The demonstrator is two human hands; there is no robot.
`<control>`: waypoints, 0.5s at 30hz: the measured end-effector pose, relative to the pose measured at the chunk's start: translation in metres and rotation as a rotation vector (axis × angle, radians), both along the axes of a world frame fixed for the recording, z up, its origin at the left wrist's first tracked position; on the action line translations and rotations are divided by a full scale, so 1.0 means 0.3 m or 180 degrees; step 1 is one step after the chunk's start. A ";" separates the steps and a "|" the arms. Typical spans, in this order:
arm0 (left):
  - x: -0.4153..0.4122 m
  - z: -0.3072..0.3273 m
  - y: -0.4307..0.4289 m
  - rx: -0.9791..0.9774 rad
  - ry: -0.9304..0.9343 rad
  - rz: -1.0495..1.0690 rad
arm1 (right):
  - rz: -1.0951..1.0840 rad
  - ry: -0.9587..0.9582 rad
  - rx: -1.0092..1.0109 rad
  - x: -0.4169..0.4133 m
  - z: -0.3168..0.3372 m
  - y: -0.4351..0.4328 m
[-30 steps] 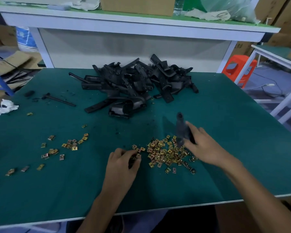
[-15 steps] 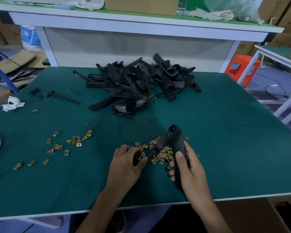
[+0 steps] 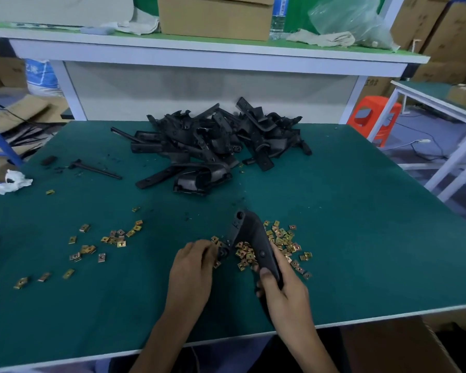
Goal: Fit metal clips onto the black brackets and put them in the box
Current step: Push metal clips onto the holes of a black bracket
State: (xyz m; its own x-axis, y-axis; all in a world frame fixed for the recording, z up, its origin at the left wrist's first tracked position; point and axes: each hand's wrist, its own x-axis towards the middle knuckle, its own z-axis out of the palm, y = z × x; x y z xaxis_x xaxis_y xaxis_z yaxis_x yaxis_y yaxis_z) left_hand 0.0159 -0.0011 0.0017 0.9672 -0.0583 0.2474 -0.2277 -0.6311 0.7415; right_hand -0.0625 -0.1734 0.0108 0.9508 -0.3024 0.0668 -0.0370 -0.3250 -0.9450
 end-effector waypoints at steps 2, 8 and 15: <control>-0.002 0.002 0.008 -0.0325 0.0103 0.0142 | 0.0010 -0.0013 0.0041 0.002 -0.001 -0.002; -0.001 -0.004 0.017 -0.0444 0.0313 0.0165 | -0.0002 -0.0094 0.0040 0.013 -0.008 0.001; -0.004 0.003 0.012 -0.0777 0.0542 0.0230 | -0.0007 -0.0152 0.0103 0.022 -0.021 -0.005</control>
